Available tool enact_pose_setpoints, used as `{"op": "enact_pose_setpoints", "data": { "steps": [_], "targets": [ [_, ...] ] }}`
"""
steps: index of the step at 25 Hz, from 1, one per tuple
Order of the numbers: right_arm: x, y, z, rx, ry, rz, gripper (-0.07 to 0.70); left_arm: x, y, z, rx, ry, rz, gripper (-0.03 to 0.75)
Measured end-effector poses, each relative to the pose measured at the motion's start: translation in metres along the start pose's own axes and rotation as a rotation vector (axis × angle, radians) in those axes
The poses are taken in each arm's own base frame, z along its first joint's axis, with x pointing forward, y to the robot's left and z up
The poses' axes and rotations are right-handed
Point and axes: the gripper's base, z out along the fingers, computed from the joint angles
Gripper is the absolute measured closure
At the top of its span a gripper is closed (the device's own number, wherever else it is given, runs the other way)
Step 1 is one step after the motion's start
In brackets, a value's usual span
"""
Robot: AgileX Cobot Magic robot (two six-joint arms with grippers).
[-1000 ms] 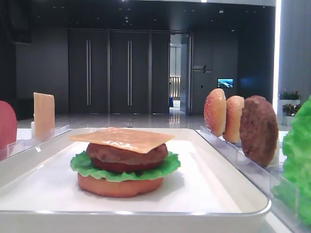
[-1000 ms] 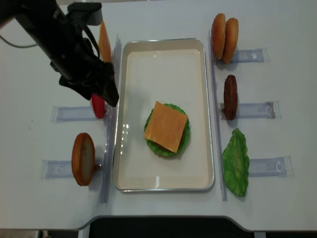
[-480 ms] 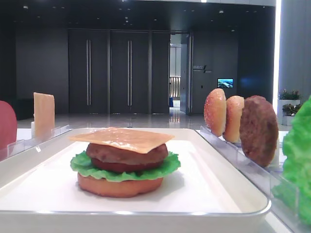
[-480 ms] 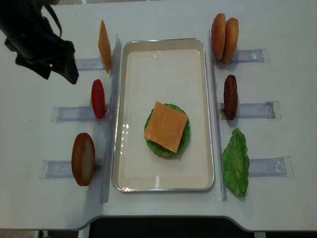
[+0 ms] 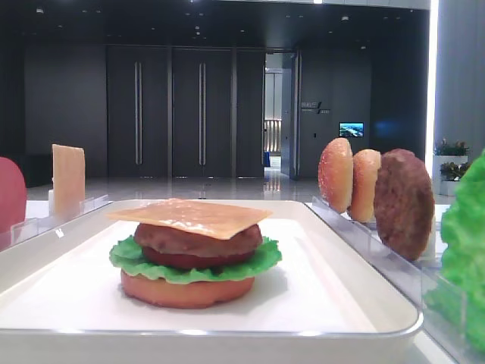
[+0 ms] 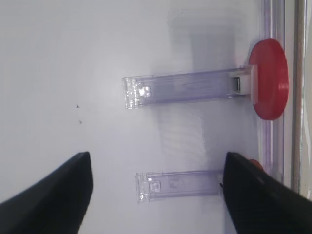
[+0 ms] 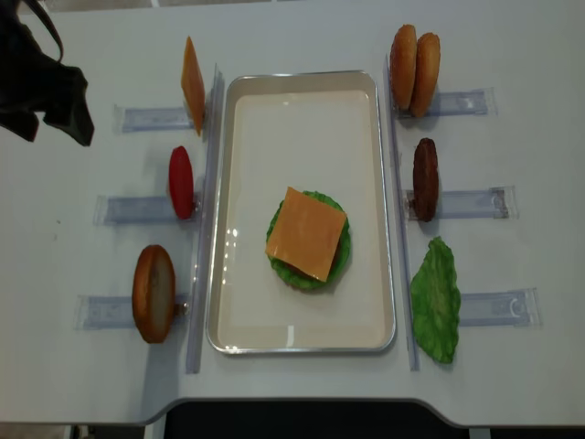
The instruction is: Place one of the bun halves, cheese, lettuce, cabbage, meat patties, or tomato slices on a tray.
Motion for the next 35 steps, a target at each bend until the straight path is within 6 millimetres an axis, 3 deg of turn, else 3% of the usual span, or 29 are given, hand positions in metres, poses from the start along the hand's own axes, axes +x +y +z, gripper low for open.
{"op": "enact_pose_setpoints", "data": {
  "steps": [5, 8, 15, 19, 26, 35],
  "targets": [
    [0.000, 0.000, 0.000, 0.000, 0.000, 0.000, 0.149, 0.037, -0.002, -0.041, -0.014, -0.112, -0.035, 0.076],
    [0.000, 0.000, 0.000, 0.000, 0.000, 0.000, 0.149, 0.070, -0.005, -0.061, -0.014, -0.170, -0.041, 0.076],
    [0.000, 0.000, 0.000, 0.000, 0.000, 0.000, 0.149, 0.152, -0.014, -0.082, -0.013, -0.306, -0.050, 0.076],
    [0.000, 0.000, 0.000, 0.000, 0.000, 0.000, 0.149, 0.194, -0.020, -0.078, -0.004, -0.364, -0.053, 0.076],
    [0.000, 0.000, 0.000, 0.000, 0.000, 0.000, 0.149, 0.248, -0.034, -0.058, 0.063, -0.468, -0.059, 0.076],
    [0.000, 0.000, 0.000, 0.000, 0.000, 0.000, 0.149, 0.269, -0.048, -0.034, 0.140, -0.619, 0.052, 0.076]
  ]
}}
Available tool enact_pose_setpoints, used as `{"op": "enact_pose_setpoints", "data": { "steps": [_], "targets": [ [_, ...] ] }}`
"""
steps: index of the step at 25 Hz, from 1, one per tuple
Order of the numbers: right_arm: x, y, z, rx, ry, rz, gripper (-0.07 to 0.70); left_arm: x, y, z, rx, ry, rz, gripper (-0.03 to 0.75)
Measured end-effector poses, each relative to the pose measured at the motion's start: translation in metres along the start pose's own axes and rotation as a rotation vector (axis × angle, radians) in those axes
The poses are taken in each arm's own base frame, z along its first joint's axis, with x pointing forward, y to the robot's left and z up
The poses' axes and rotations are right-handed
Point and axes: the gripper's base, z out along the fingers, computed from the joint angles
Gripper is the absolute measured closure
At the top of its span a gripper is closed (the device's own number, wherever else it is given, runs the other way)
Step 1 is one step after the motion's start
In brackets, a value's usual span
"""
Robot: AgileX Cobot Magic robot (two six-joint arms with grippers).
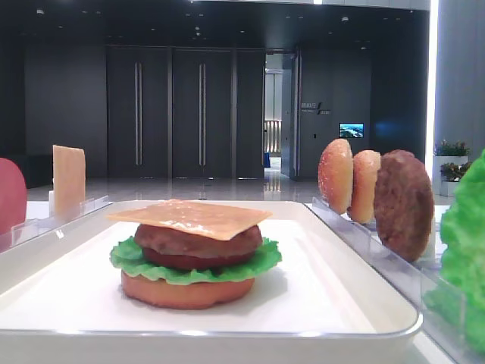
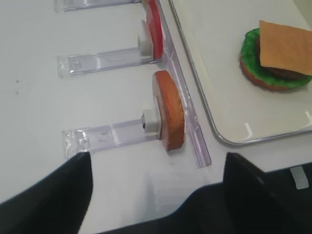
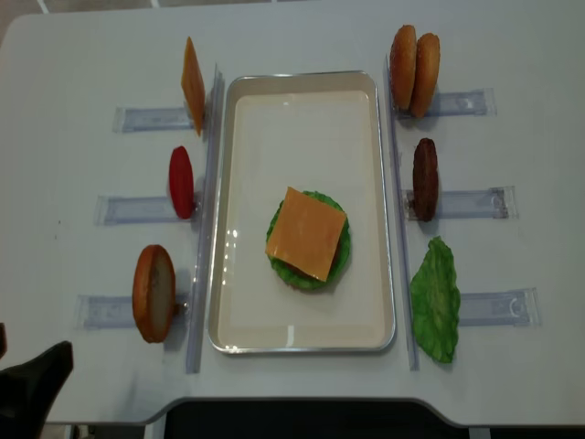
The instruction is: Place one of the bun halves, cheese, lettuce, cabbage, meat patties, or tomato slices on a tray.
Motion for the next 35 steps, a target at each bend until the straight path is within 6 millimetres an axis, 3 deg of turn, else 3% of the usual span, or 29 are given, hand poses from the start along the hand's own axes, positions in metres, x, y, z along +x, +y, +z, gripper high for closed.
{"op": "enact_pose_setpoints", "data": {
  "steps": [3, 12, 23, 35],
  "targets": [
    [0.000, 0.000, 0.000, 0.000, 0.000, 0.000, 0.149, 0.009, -0.001, 0.004, 0.005, -0.029, 0.011, 0.076],
    [0.000, 0.000, 0.000, 0.000, 0.000, 0.000, 0.149, 0.025, -0.006, -0.015, -0.026, -0.194, 0.053, 0.076],
    [0.000, 0.000, 0.000, 0.000, 0.000, 0.000, 0.149, 0.030, -0.001, -0.015, 0.034, -0.189, 0.148, 0.076],
    [0.000, 0.000, 0.000, 0.000, 0.000, 0.000, 0.149, 0.030, 0.010, -0.015, -0.059, -0.180, 0.020, 0.076]
  ]
}}
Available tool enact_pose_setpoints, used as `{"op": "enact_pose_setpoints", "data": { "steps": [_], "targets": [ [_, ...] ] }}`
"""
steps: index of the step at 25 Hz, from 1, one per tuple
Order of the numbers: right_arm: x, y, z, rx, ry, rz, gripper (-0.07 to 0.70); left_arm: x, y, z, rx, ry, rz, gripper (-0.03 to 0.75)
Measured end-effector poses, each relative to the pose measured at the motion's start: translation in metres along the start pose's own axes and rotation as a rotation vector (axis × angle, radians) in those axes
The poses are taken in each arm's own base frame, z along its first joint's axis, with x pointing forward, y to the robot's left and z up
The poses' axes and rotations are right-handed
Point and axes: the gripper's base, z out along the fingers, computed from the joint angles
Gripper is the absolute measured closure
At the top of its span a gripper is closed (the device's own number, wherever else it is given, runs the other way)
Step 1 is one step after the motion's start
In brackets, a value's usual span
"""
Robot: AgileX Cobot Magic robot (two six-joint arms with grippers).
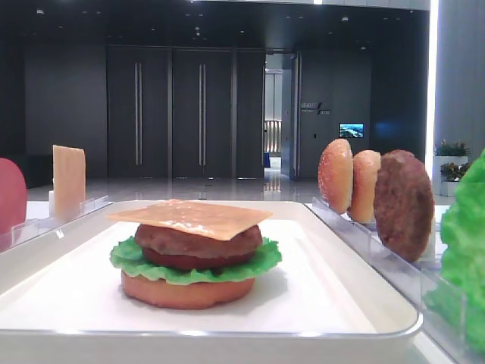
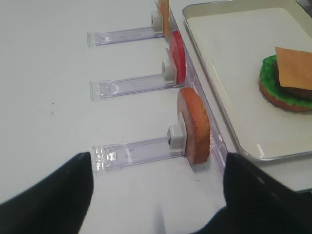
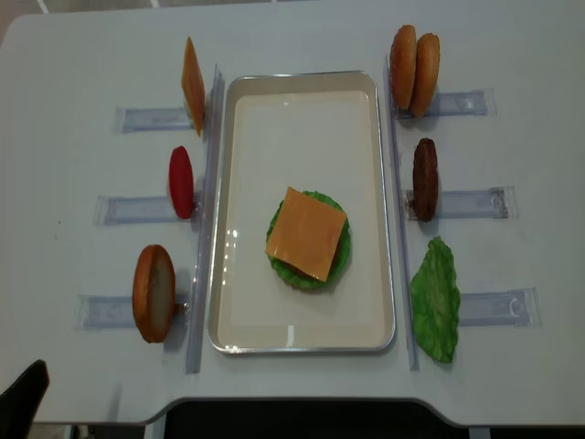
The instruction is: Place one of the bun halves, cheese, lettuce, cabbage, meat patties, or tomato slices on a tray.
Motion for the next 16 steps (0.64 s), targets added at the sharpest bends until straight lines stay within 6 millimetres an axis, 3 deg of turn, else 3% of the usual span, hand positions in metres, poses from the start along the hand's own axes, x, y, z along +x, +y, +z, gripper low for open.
{"op": "enact_pose_setpoints", "data": {
  "steps": [16],
  "targets": [
    [0.0000, 0.0000, 0.0000, 0.000, 0.000, 0.000, 0.149, 0.0000, 0.0003, 0.0000, -0.003, 0.000, -0.004, 0.076]
  ]
}}
